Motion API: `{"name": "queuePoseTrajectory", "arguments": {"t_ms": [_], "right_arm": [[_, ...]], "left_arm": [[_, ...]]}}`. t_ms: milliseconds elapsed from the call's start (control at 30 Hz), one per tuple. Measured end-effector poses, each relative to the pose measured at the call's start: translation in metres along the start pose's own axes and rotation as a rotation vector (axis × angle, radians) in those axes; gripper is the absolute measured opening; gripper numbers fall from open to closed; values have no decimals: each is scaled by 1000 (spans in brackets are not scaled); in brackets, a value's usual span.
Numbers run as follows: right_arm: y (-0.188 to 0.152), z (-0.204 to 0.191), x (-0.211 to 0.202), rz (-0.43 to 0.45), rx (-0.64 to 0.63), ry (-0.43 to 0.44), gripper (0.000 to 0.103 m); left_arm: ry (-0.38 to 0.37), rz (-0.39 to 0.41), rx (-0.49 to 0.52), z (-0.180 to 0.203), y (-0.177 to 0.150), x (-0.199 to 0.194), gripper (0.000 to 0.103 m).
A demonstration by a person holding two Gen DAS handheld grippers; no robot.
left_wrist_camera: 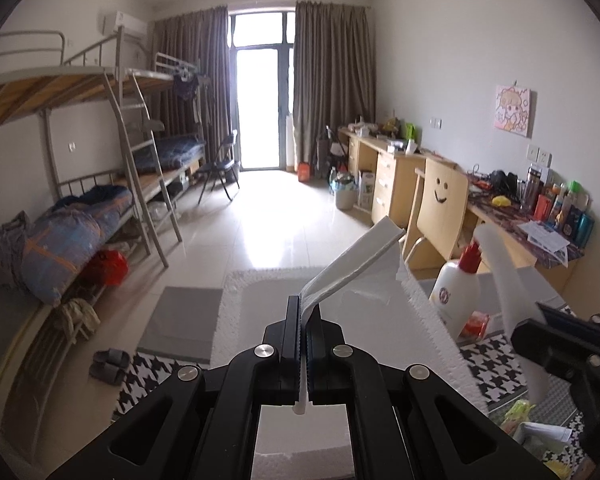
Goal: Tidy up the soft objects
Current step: 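Lower the white tissue into the foam box and open the left gripper, then lower the white cloth strip into the foam box and open the right gripper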
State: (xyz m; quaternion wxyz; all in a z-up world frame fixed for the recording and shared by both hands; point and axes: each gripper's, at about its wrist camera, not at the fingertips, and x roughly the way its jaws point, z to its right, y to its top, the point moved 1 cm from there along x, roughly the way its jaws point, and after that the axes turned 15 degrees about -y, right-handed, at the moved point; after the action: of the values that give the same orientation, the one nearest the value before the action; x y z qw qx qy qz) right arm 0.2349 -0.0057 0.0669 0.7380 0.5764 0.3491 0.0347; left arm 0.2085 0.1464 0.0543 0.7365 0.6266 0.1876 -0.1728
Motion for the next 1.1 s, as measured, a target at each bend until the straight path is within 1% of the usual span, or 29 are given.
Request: {"name": "queuePoseTrajectory", "arguments": {"t_ms": [67, 133, 167, 200, 233, 267, 300, 367, 433, 467, 500, 533, 600, 633, 700, 767, 867, 1100], "right_arm": [[0, 0, 3, -9, 0, -3, 13], [-1, 0, 6, -21, -2, -3, 13], [0, 1, 7, -24, -3, -2, 13], [0, 1, 8, -26, -2, -4, 13], [-1, 2, 9, -27, -2, -7, 13], [-1, 2, 9, -29, -3, -8, 13], [-1, 3, 9, -30, 0, -11, 13], [0, 2, 10, -35, 5, -13, 13], [1, 1, 10, -34, 0, -10, 14], [1, 0, 9, -33, -4, -9, 14], [1, 0, 10, -31, -4, -9, 14], [2, 0, 10, -32, -7, -9, 14], [3, -1, 11, -32, -10, -6, 14], [3, -1, 12, -31, -13, -5, 14], [4, -4, 13, -30, -22, -4, 14], [4, -7, 16, -33, -26, -4, 14], [4, -8, 21, -38, -30, 3, 15], [8, -16, 27, -36, -49, 16, 15]], "left_arm": [[1, -24, -8, -4, -3, 4, 2], [2, -34, -8, -6, -4, 6, 6], [6, -39, -8, -6, -5, 6, 14], [11, -44, -10, -7, -5, 7, 29], [14, -48, -14, -8, -5, 6, 40], [14, -45, -18, -9, -5, 5, 56], [11, -35, -16, -9, -6, 2, 64], [18, -26, -5, -9, -5, -1, 67], [26, -12, -5, -9, -5, -6, 74], [23, 2, -10, -11, -5, -11, 83], [26, 10, -12, -12, -5, -12, 89], [38, 32, -16, -14, -6, -18, 91], [50, 57, -29, -18, -6, -25, 99], [50, 66, -35, -21, -7, -28, 101], [41, 81, -44, -24, -8, -31, 102], [61, 76, -48, -29, -9, -33, 102], [88, 94, -48, -33, -11, -40, 102], [101, 123, -48, -36, -19, -58, 102]]}}
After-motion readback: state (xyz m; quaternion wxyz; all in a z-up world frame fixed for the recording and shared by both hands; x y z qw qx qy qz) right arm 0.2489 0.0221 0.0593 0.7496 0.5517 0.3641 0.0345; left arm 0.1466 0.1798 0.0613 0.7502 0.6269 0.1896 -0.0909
